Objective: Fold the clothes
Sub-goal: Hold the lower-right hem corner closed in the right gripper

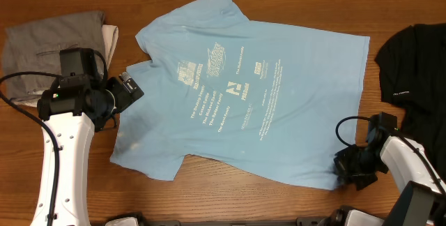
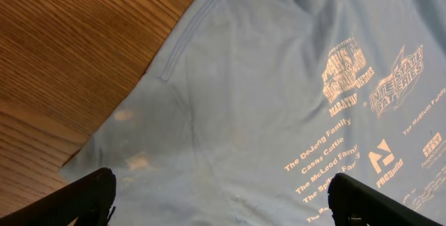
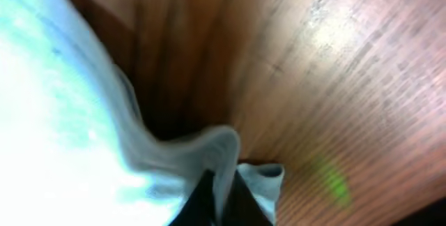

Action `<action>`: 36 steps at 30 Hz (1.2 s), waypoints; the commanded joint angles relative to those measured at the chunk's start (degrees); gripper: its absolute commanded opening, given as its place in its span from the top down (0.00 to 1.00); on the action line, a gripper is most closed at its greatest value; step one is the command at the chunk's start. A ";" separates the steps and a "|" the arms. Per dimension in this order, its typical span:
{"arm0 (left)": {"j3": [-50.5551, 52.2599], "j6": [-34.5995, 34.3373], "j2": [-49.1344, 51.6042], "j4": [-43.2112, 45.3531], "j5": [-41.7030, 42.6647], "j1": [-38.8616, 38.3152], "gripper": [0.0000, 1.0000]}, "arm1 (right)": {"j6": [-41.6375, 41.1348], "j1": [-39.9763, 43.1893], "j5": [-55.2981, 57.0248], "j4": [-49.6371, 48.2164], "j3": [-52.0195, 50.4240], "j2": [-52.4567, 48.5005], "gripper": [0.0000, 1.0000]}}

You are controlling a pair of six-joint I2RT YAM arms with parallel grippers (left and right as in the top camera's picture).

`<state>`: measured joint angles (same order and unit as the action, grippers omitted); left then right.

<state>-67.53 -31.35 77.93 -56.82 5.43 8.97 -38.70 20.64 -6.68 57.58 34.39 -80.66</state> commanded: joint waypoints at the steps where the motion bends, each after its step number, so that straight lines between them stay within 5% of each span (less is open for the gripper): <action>1: -0.11 0.52 0.33 0.07 0.39 -0.37 0.00 | 0.02 0.11 0.15 -0.66 -0.44 -0.48 0.96; 26: -0.11 0.52 0.33 0.98 -0.94 -0.37 0.00 | 4.70 0.11 -4.94 -1.57 -0.44 -0.48 0.96; 35: -0.11 0.13 0.35 -7.21 -5.22 -0.26 0.01 | 4.72 0.11 -4.76 -1.51 -0.44 -0.48 0.96; 36: -0.11 0.50 0.35 -8.17 -5.62 -0.26 0.41 | 4.72 0.11 -4.76 -1.51 -0.44 -0.48 0.96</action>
<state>-67.51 -31.35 77.93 -63.51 2.94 8.97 -34.41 20.64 -11.18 56.40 34.37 -80.86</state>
